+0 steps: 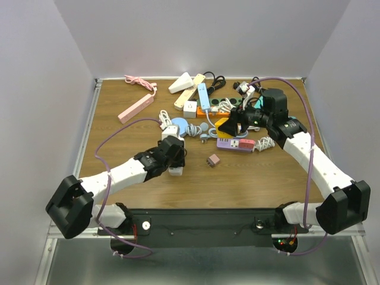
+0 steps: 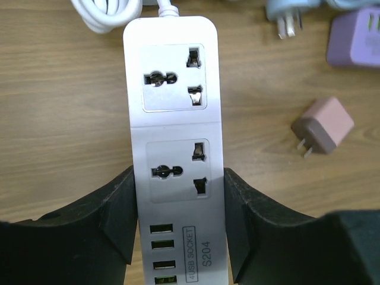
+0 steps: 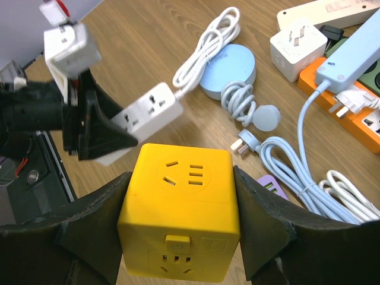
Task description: Insert the plug
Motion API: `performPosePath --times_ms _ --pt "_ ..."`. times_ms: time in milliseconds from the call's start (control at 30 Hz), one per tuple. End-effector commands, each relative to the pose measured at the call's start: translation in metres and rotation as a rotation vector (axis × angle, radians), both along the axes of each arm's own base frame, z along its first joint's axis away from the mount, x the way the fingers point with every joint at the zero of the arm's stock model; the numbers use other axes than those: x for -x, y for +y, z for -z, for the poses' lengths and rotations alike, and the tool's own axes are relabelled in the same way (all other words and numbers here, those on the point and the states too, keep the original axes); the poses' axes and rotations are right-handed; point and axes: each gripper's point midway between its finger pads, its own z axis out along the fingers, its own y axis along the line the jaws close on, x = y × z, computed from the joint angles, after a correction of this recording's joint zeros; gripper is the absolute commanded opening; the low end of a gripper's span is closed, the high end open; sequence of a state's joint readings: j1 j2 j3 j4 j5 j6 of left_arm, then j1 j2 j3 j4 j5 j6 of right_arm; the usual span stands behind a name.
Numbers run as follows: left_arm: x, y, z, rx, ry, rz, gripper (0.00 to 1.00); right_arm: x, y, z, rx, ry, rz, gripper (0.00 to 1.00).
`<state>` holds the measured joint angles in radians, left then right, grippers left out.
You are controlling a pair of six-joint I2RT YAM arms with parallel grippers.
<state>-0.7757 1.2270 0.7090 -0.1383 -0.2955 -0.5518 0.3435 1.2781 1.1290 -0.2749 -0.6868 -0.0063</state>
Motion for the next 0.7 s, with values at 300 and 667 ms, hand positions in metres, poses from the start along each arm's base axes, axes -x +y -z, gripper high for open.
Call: performPosePath --times_ms 300,667 --pt "0.036 -0.058 0.047 -0.18 0.064 0.347 0.0 -0.006 0.002 -0.019 -0.035 -0.081 -0.002 0.0" --pt "0.034 -0.045 0.082 -0.279 0.154 0.254 0.36 -0.008 0.009 0.026 0.015 0.018 -0.023 0.0"
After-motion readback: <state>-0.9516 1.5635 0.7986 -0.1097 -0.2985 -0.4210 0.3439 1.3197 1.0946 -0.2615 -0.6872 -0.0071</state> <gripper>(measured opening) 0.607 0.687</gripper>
